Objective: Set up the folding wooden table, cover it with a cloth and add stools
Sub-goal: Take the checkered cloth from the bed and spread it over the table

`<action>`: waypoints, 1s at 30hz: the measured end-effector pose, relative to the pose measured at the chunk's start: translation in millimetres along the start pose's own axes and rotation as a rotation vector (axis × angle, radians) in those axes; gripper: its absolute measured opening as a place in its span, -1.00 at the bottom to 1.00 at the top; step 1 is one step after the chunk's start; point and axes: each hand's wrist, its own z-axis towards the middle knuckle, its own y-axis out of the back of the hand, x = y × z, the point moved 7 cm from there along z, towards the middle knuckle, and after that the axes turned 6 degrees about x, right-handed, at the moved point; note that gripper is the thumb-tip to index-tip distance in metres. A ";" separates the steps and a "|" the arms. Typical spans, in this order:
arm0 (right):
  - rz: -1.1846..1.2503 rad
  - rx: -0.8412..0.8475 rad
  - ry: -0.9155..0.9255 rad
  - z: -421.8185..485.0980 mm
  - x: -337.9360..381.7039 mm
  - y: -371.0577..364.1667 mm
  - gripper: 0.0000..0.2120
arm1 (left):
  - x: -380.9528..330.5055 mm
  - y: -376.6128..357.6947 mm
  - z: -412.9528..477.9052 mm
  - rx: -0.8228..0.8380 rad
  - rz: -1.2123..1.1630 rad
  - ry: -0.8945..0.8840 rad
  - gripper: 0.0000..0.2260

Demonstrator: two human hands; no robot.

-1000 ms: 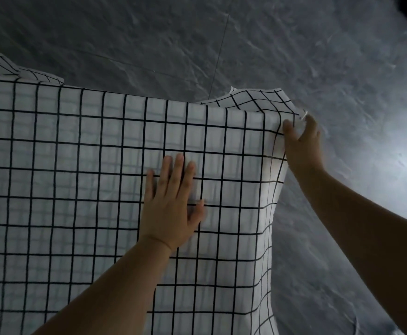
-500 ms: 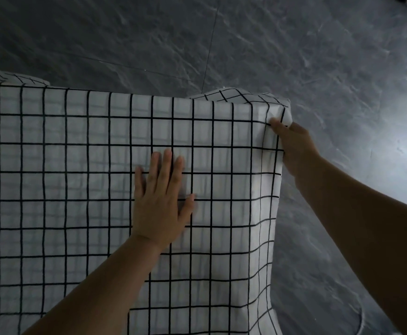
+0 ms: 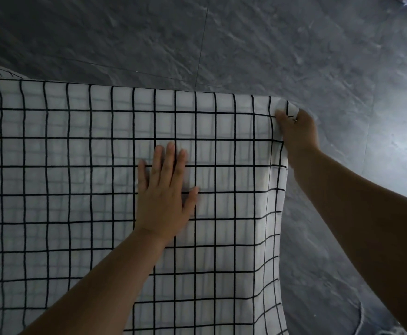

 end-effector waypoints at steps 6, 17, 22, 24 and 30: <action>-0.135 -0.119 -0.093 -2.5 -5.0 -0.2 -0.72 | 3.7 21.5 -4.1 -0.135 -0.273 -0.059 -0.46; -1.216 0.326 0.770 -115.9 35.7 -153.5 -0.34 | 109.9 27.5 -15.9 -0.013 0.084 0.153 -0.39; -1.280 0.291 0.736 -111.8 29.0 -155.0 -0.35 | 115.0 27.7 -18.4 -0.044 0.022 0.085 -0.40; -1.285 0.269 0.721 -117.4 33.1 -153.6 -0.35 | 125.4 33.9 -30.8 -0.094 -0.040 0.090 -0.42; -1.176 0.343 0.714 -200.4 19.7 -170.7 -0.32 | 191.3 28.9 -126.5 -0.101 -0.068 0.291 -0.41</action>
